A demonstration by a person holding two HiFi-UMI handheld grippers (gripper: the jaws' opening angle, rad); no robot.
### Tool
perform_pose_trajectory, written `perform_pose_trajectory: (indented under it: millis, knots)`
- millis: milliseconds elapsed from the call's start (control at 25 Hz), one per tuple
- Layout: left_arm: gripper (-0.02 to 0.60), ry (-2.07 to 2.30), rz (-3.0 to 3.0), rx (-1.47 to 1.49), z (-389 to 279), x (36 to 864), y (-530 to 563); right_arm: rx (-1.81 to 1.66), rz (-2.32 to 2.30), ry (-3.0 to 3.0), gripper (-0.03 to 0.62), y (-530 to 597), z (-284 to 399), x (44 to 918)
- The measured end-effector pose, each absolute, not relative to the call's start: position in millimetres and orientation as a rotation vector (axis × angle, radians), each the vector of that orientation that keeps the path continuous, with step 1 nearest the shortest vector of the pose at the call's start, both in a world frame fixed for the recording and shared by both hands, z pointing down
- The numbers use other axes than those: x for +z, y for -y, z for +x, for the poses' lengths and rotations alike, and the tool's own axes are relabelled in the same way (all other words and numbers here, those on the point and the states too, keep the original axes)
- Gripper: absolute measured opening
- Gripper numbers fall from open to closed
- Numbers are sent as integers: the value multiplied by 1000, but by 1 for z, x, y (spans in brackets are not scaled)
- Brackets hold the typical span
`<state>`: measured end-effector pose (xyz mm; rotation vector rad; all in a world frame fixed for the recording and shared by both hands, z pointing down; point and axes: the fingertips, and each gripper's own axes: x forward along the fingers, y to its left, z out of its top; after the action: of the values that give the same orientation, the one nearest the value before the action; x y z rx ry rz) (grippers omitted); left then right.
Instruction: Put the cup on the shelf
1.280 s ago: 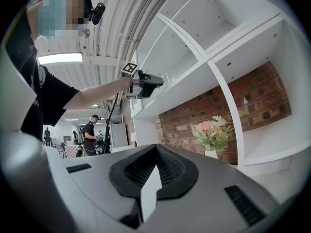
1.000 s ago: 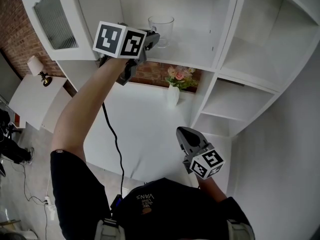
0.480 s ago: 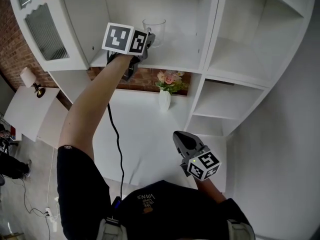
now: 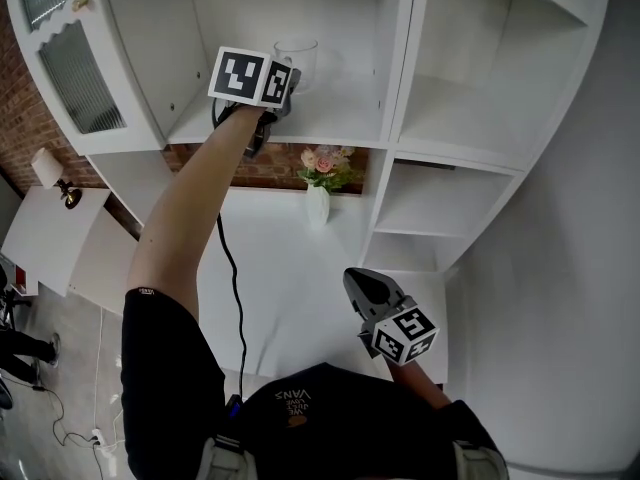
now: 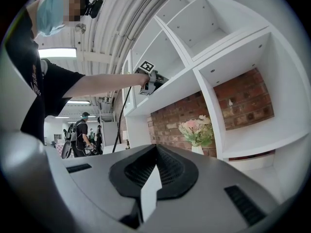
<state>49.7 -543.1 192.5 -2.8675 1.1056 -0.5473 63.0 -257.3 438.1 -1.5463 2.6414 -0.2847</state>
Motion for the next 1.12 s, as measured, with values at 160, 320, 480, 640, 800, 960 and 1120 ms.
perform_pose_trajectory:
  millis: [160, 320, 480, 640, 800, 960, 1120]
  knots:
    - [91, -1047, -2883, -520, 54, 193, 538, -286, -1554, -2633, 0, 255, 65, 437]
    - [101, -1030, -2907, -465, 48, 195, 532, -299, -1551, -2627, 0, 254, 66, 438]
    - [101, -1059, -2886, -421, 35, 192, 526, -311, -1529, -2638, 0, 255, 65, 438]
    - [103, -1120, -2801, -332, 16, 183, 516, -309, -1495, -2661, 0, 255, 59, 436]
    - [103, -1152, -2736, -190, -7, 172, 496, -317, -1458, -2686, 0, 252, 53, 438]
    - [103, -1136, -2747, -139, -24, 182, 471, -328, -1415, -2717, 0, 248, 48, 441]
    - [103, -1084, -2766, -41, -37, 193, 436, -339, -1365, -2748, 0, 242, 43, 444]
